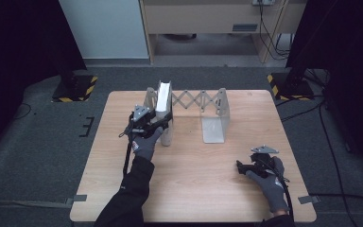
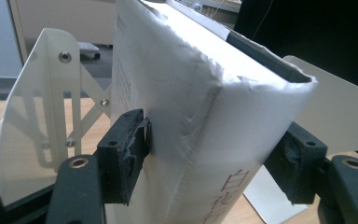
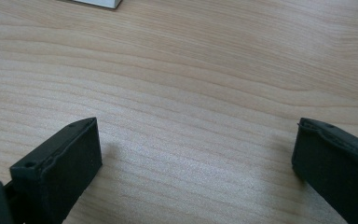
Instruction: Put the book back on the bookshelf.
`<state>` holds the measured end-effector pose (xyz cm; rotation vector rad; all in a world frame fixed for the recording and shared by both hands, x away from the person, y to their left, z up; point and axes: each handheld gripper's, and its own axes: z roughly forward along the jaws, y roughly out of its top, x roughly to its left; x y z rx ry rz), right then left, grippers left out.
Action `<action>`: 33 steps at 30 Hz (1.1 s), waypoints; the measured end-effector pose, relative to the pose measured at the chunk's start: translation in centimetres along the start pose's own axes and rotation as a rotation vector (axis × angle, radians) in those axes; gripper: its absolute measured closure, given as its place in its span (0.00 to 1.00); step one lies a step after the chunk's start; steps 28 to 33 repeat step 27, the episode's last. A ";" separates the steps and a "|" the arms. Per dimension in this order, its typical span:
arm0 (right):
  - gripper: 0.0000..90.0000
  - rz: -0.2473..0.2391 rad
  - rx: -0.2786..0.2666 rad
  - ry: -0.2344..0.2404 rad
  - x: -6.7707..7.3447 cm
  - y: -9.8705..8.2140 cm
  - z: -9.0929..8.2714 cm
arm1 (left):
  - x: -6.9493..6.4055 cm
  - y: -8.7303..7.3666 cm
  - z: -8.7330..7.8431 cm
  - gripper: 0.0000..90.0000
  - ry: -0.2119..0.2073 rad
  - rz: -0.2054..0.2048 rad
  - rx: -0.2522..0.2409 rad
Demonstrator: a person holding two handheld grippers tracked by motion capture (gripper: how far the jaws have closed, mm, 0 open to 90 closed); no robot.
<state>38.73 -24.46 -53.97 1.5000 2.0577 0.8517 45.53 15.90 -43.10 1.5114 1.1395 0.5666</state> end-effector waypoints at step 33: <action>0.10 0.005 -0.018 -0.007 0.0 -0.1 -0.2 | 1.6 -2.2 -5.0 0.33 -0.023 0.046 0.082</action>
